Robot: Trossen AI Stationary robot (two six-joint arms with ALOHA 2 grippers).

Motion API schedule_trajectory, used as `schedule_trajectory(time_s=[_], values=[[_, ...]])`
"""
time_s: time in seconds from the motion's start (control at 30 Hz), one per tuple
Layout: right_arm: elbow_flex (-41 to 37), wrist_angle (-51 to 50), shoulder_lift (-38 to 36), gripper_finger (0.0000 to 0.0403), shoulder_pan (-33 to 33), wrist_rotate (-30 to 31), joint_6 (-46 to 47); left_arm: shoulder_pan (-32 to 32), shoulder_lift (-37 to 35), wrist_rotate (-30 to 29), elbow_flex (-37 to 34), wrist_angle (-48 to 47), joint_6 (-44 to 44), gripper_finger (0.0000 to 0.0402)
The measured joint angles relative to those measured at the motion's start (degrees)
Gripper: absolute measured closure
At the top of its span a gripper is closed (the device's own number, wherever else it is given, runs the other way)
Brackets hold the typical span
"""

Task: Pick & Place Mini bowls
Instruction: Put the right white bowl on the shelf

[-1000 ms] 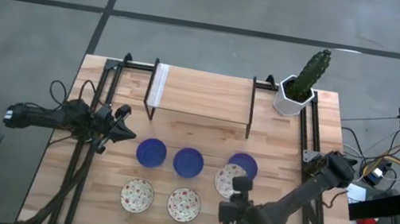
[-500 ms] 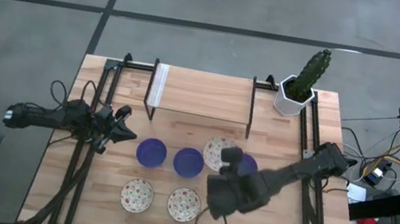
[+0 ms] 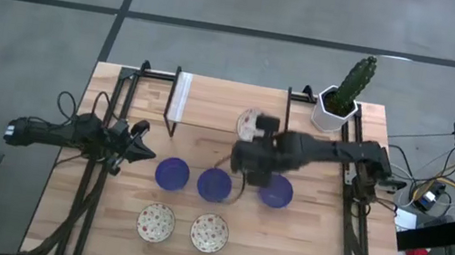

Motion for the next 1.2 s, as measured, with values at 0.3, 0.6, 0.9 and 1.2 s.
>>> schedule_trajectory(time_s=[0.3,0.6,0.9,1.2], values=[[-1.37,4.31,0.03,0.0390,-11.78,-9.00,-4.71,0.00,0.02,0.00,0.00,0.00,-0.26,0.0402],[-4.83,8.88,0.09,0.0390,-18.55,-11.58,-6.54,-0.02,0.02,0.00,0.00,-0.07,-0.79,0.0402],[-9.63,9.77,-0.18,0.0390,-20.67,-10.78,-6.02,0.00,0.02,0.00,0.00,-0.11,-2.47,0.0402],[-9.59,9.74,-0.22,0.0390,-20.60,-11.21,-5.89,-0.01,0.02,0.01,0.00,-0.07,-2.47,0.0402]])
